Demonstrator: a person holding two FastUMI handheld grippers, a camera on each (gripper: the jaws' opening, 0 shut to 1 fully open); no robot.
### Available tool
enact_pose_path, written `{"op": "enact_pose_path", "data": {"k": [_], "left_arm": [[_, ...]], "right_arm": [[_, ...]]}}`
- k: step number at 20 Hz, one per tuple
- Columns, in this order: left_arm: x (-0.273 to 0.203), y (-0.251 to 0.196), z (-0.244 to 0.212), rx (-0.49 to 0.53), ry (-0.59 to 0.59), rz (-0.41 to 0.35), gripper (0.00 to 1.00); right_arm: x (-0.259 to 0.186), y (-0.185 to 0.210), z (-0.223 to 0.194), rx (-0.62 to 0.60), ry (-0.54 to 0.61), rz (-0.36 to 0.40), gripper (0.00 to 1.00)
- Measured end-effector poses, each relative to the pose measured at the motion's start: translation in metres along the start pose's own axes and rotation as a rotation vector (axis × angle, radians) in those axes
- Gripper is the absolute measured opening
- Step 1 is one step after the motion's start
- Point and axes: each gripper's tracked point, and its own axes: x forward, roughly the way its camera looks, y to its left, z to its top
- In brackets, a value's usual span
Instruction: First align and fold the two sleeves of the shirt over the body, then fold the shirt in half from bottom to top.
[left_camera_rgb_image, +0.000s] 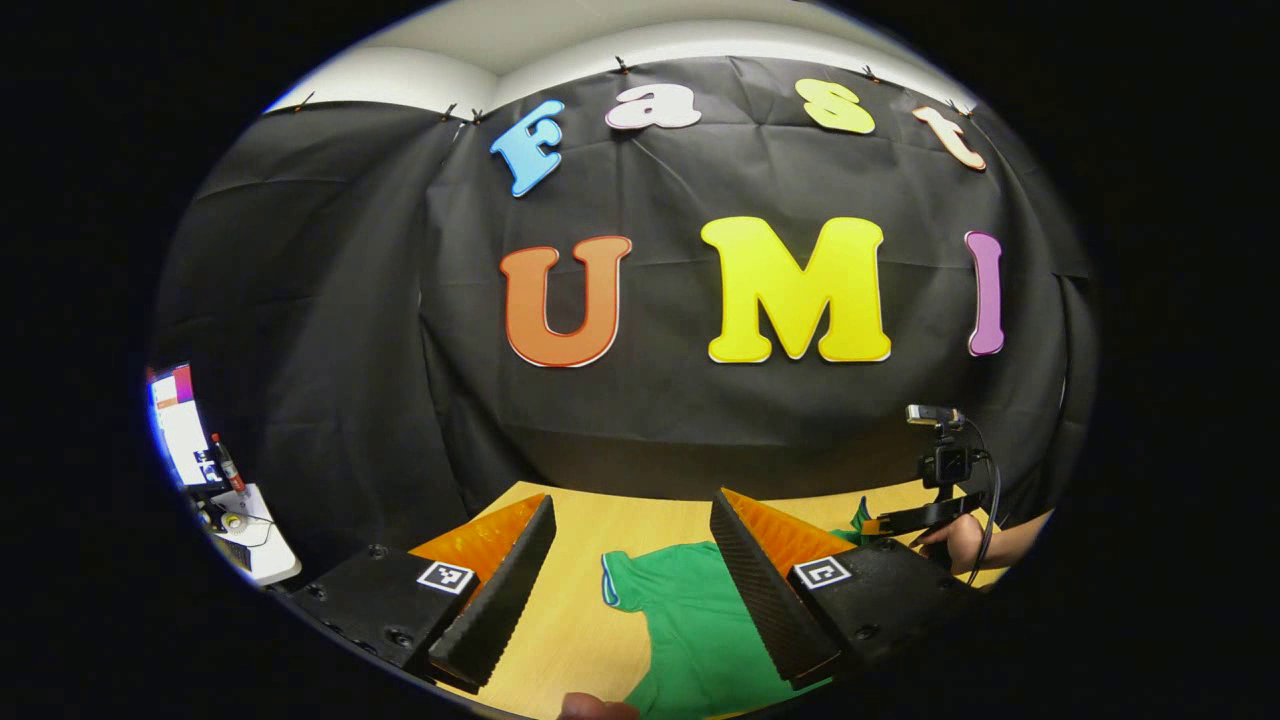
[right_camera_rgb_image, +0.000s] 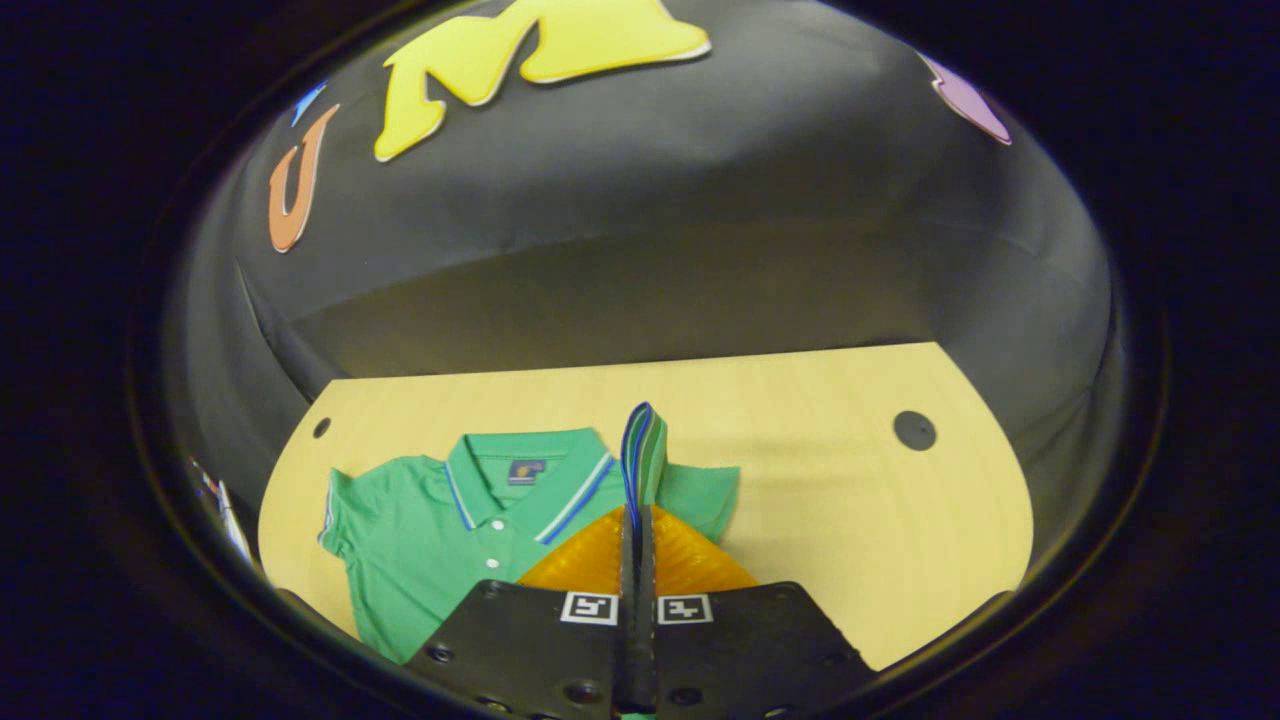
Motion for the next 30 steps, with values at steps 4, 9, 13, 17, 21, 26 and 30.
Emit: {"op": "enact_pose_path", "data": {"k": [4, 9, 13, 17, 21, 26, 30], "left_arm": [[-0.004, 0.030, -0.003, -0.003, 0.005, 0.042, 1.00], [-0.003, 0.053, -0.007, -0.027, 0.010, 0.066, 1.00], [0.002, 0.058, -0.017, -0.055, 0.026, 0.039, 1.00], [0.022, 0.055, -0.032, -0.097, 0.041, -0.044, 1.00], [0.059, 0.050, -0.062, -0.127, 0.091, -0.138, 0.99], [0.107, 0.041, -0.111, -0.164, 0.173, -0.217, 0.98], [0.137, 0.029, -0.167, -0.209, 0.289, -0.248, 0.98]], "right_arm": [[0.014, 0.044, -0.019, -0.013, 0.056, 0.041, 0.00], [0.000, 0.077, -0.010, -0.019, 0.006, 0.094, 0.28], [-0.024, 0.082, 0.004, -0.031, -0.055, 0.076, 0.71], [-0.076, 0.085, 0.022, -0.072, -0.147, 0.063, 0.90], [-0.141, 0.091, 0.024, -0.127, -0.232, 0.060, 0.92], [-0.219, 0.093, 0.006, -0.206, -0.294, 0.054, 0.93], [-0.267, 0.089, -0.012, -0.194, -0.311, 0.033, 0.94]]}}
